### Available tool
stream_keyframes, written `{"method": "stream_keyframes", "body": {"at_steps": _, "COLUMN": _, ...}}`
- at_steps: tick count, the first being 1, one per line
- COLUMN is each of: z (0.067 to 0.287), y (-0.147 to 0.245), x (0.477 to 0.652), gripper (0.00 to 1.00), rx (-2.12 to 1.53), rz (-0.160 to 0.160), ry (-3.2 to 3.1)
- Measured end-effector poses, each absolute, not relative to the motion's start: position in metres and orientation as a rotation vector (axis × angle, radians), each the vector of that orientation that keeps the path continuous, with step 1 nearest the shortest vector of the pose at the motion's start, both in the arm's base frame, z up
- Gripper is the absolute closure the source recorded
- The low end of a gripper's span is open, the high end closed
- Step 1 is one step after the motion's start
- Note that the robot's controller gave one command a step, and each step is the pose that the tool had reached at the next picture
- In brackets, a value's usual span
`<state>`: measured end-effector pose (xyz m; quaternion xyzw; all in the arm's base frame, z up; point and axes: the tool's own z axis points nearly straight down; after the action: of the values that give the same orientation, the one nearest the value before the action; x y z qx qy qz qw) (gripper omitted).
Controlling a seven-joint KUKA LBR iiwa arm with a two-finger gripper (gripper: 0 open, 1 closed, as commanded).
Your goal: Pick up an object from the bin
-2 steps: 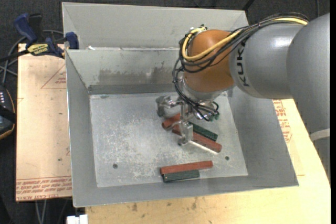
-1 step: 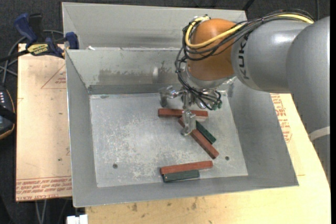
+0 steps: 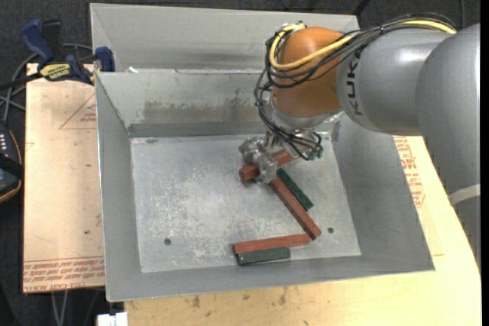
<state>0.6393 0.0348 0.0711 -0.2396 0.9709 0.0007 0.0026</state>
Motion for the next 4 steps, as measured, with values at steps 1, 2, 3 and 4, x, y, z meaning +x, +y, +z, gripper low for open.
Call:
{"method": "stream_keyframes", "body": {"at_steps": 1, "z": 0.0704, "y": 0.0347, "x": 0.6389, "gripper": 0.00, "rx": -0.752, "rz": 0.002, "ry": 3.046}}
{"method": "stream_keyframes", "body": {"at_steps": 2, "z": 0.0711, "y": 0.0346, "x": 0.6393, "gripper": 1.00, "rx": -0.752, "rz": 0.002, "ry": 3.045}}
{"method": "stream_keyframes", "body": {"at_steps": 3, "z": 0.0704, "y": 0.0346, "x": 0.6389, "gripper": 0.00, "rx": -0.752, "rz": 0.003, "ry": 3.046}}
{"method": "stream_keyframes", "body": {"at_steps": 4, "z": 0.0711, "y": 0.0345, "x": 0.6392, "gripper": 1.00, "rx": -0.752, "rz": 0.002, "ry": 3.045}}
